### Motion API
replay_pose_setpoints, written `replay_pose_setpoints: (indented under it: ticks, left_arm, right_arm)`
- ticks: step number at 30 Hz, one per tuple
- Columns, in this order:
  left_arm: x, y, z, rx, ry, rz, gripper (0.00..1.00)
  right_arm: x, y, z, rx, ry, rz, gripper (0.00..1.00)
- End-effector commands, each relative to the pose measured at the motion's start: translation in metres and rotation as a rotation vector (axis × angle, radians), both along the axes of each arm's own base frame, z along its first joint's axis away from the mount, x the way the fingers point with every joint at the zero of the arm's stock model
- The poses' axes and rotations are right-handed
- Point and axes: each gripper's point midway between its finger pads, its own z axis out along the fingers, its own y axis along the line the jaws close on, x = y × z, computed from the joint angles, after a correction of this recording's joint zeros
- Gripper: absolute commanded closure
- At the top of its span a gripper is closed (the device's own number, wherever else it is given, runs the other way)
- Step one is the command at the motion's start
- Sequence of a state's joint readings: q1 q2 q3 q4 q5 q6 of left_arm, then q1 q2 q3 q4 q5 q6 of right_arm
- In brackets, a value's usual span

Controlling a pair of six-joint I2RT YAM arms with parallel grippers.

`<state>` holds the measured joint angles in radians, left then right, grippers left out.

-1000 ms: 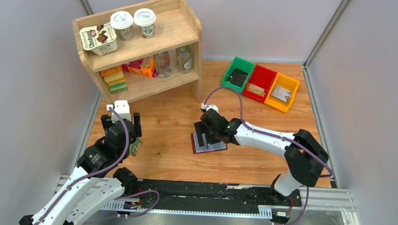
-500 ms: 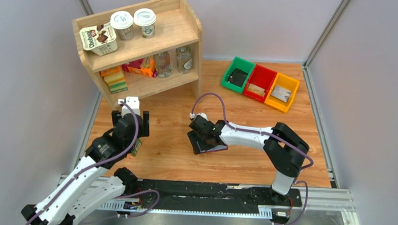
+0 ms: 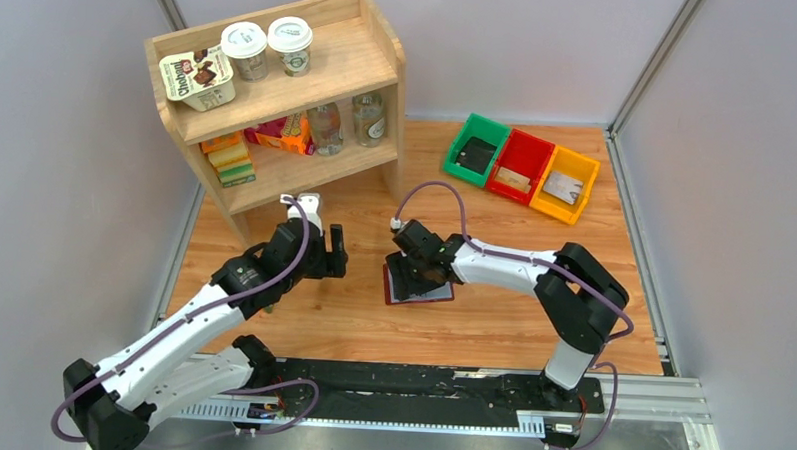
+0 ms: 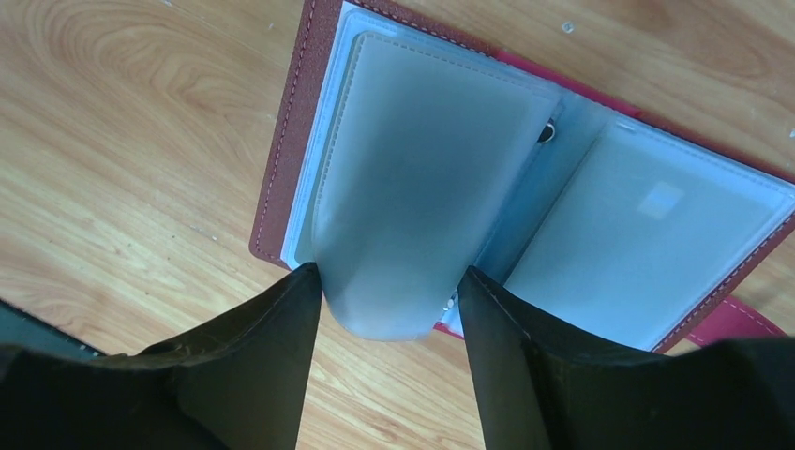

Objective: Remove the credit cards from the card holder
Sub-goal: Remove the credit card from the card holder.

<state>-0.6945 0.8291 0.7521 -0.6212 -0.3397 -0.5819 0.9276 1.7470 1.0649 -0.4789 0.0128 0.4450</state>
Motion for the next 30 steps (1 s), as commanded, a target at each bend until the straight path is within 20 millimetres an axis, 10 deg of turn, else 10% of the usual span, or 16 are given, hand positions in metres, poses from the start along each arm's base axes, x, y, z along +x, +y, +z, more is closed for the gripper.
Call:
replay_pose_setpoints:
  ticks: [1,12,30]
  left_arm:
    - [0.0,-0.043,0.0,-0.165,0.021,-0.06,0.16]
    - [0.007,-0.101,-0.03,-0.283,0.12,-0.111,0.18]
    - [0.013,-0.162,-0.098,-0.264,0.302,-0.18,0.66]
  right_arm:
    - [-0.003,0.009,0.009,0.145,0.043,0.036,0.4]
    - [0.004,-0.002,0.01,0.364,0.152,-0.032,0.57]
    - [0.008,-0.008,0.004,0.415,0.206,-0.096,0.63]
